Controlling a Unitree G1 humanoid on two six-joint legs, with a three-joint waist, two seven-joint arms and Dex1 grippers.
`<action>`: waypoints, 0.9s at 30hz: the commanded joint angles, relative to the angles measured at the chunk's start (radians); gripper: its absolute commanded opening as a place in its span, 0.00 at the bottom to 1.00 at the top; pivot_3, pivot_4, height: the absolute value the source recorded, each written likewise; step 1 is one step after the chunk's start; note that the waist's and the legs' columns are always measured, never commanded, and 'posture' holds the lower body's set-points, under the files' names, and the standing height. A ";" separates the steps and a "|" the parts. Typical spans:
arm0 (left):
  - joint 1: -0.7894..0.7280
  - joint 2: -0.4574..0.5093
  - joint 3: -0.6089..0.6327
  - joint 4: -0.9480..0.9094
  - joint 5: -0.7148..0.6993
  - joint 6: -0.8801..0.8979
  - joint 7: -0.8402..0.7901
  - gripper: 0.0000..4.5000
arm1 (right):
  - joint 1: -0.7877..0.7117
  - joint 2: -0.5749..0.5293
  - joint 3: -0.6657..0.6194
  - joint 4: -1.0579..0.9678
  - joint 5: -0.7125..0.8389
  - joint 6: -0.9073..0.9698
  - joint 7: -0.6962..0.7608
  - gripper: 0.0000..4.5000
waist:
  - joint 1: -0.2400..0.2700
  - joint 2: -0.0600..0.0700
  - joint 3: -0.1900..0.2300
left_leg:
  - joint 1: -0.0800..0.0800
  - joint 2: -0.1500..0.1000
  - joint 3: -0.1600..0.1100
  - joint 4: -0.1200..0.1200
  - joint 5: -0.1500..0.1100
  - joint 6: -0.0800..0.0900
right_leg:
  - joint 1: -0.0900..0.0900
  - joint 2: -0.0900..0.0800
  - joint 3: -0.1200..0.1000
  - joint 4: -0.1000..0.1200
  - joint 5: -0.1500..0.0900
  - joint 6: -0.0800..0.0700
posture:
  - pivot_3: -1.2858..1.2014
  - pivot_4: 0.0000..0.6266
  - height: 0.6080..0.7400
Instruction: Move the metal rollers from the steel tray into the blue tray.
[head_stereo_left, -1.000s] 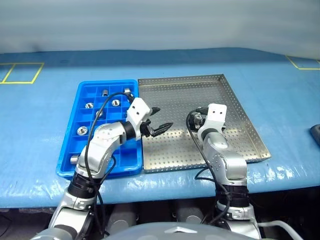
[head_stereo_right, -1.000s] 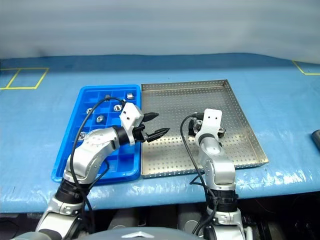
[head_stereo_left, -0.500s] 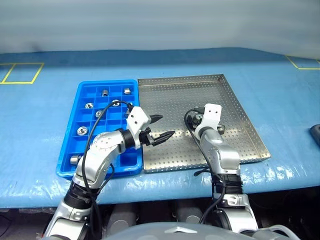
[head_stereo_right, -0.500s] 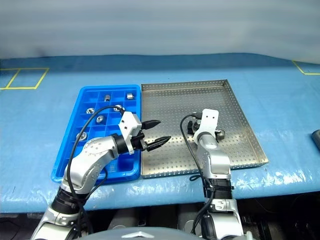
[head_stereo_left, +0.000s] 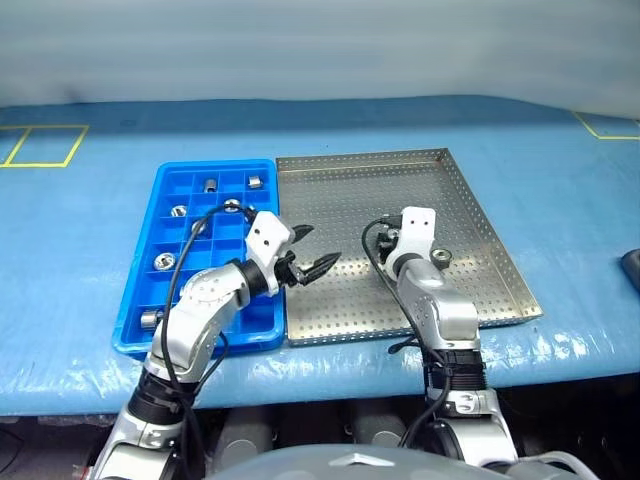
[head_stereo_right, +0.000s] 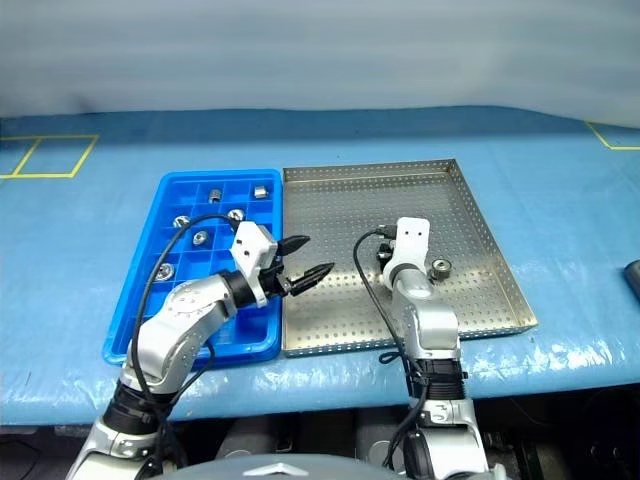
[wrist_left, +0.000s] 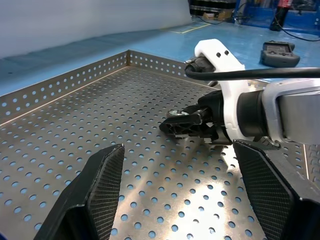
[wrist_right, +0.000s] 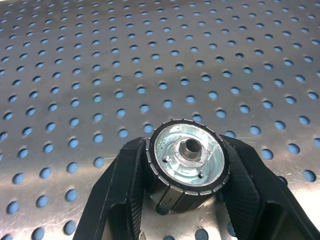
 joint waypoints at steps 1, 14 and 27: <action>-0.005 -0.002 0.055 -0.084 -0.005 -0.008 0.053 0.84 | -0.040 -0.038 0.085 -0.153 -0.012 0.041 0.071 0.40 | 0.004 0.000 0.000 | 0.000 0.000 0.000 0.000 0.000 0.000 | 0.000 0.000 0.000 0.000 0.000 0.000 | 0.54 0.24 1.00; 0.192 0.070 0.199 -0.267 0.000 -0.002 0.164 0.84 | -0.213 -0.034 0.262 -0.187 -0.001 0.088 0.254 0.40 | 0.096 0.000 0.001 | 0.000 0.000 -0.003 -0.003 0.000 -0.001 | 0.000 0.000 -0.004 -0.001 -0.002 -0.003 | 0.63 0.24 1.00; 0.362 0.064 0.257 -0.344 -0.029 -0.029 0.186 0.84 | -0.235 0.044 0.329 -0.031 -0.002 -0.013 0.358 0.40 | 0.175 0.000 0.001 | -0.001 0.000 -0.007 -0.005 0.002 -0.004 | 0.000 -0.001 -0.010 -0.001 -0.007 -0.011 | 0.68 0.24 1.00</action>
